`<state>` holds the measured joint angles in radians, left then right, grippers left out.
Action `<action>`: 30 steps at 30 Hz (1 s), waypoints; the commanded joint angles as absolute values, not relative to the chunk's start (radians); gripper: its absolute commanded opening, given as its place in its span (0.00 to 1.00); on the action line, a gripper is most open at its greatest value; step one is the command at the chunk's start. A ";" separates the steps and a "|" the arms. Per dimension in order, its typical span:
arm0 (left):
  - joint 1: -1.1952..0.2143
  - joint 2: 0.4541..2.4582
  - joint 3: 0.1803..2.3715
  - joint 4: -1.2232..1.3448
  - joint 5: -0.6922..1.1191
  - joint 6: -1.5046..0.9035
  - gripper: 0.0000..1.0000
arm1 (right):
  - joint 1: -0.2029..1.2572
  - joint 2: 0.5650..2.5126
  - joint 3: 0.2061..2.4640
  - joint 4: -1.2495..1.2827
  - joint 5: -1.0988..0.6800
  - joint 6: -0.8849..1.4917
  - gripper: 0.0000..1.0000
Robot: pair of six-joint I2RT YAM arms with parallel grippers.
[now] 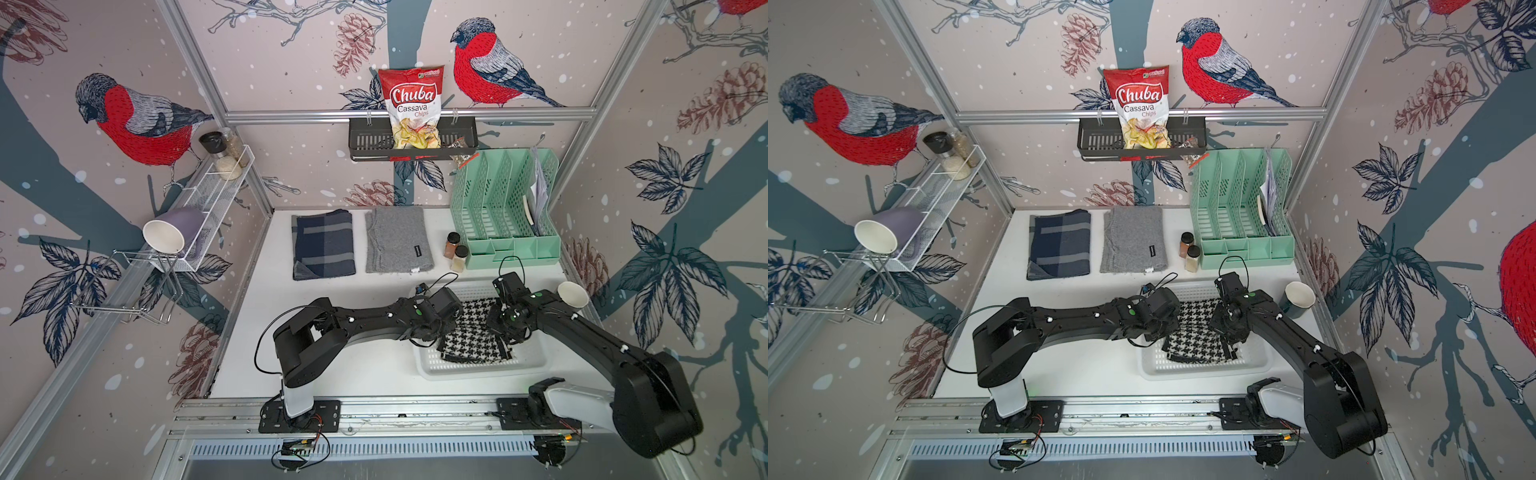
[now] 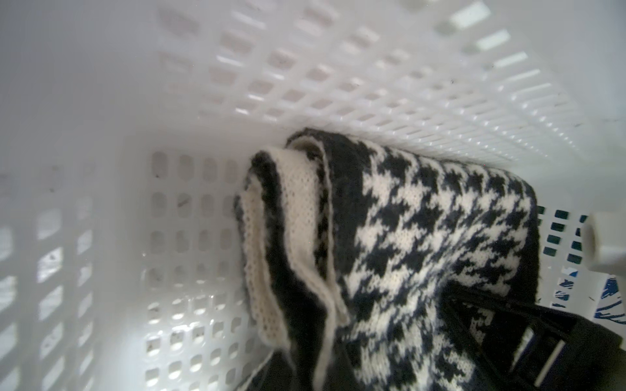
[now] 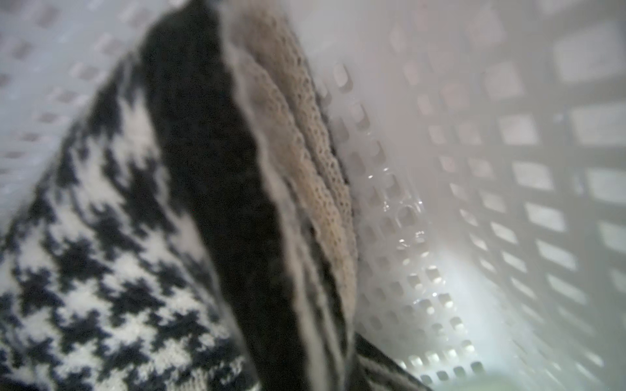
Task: Put the folded scarf in the basket
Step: Place the scarf in the basket.
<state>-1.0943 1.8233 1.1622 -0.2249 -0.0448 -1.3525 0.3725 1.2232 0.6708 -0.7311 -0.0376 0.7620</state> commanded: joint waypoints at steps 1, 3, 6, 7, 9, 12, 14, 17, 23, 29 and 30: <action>-1.095 1.828 1.178 -0.320 -0.067 -1.324 0.02 | 0.368 1.230 0.673 -0.742 0.047 0.768 0.32; -1.102 1.815 1.187 -0.339 -0.092 -1.322 0.12 | 0.371 1.222 0.689 -0.762 0.060 0.774 0.47; -1.109 1.794 1.204 -0.375 -0.125 -1.320 0.21 | 0.373 1.190 0.721 -0.803 0.101 0.793 0.68; -1.110 1.785 1.208 -0.382 -0.131 -1.323 0.26 | 0.374 1.171 0.737 -0.820 0.116 0.800 0.76; -1.112 1.771 1.210 -0.390 -0.139 -1.331 0.36 | 0.374 1.147 0.761 -0.843 0.133 0.808 0.83; -1.115 1.756 1.221 -0.406 -0.146 -1.333 0.53 | 0.374 1.126 0.805 -0.872 0.150 0.816 0.87; -1.115 1.749 1.228 -0.421 -0.148 -1.333 0.58 | 0.374 1.121 0.828 -0.883 0.154 0.818 0.86; -1.124 1.720 1.240 -0.463 -0.209 -1.337 0.59 | 0.384 1.107 0.840 -0.877 0.144 0.823 0.74; -1.134 1.684 1.264 -0.446 -0.190 -1.283 0.34 | 0.495 1.103 0.824 -0.851 0.113 0.884 0.43; -1.140 1.734 1.219 -0.363 -0.007 -1.275 0.16 | 0.584 1.130 0.775 -0.819 0.119 0.945 0.34; -1.138 1.745 1.209 -0.348 0.019 -1.274 0.14 | 0.583 1.134 0.761 -0.808 0.119 0.946 0.33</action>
